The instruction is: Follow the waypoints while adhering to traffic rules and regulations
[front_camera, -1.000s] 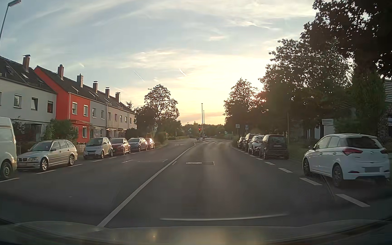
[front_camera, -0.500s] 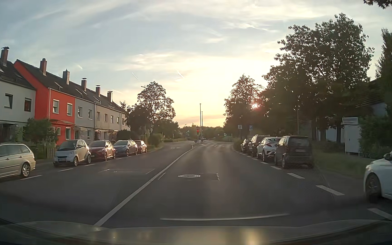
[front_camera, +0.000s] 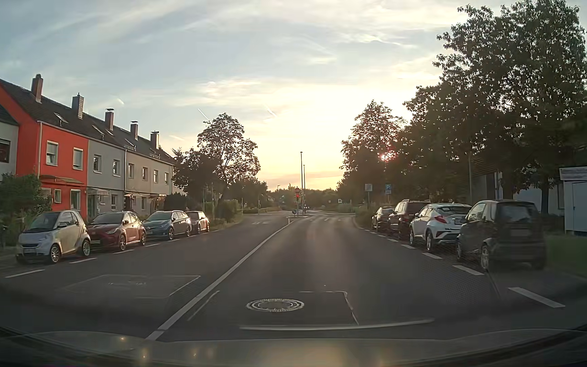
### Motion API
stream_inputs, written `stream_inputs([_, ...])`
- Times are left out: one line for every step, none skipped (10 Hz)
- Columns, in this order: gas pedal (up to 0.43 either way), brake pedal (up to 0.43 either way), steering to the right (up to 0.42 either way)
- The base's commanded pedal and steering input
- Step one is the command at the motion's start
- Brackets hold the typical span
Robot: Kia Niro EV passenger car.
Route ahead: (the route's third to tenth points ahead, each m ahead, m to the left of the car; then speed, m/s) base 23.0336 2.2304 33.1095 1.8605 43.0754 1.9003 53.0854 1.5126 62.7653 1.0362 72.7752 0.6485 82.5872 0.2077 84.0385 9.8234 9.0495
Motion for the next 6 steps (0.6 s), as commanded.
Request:
stream_inputs([0.059,0.000,0.000])
stream_inputs([0.047,0.000,0.002])
stream_inputs([0.047,0.000,0.004])
stream_inputs([0.047,0.000,0.005])
stream_inputs([0.039,0.000,0.005])
stream_inputs([0.020,0.000,0.007])
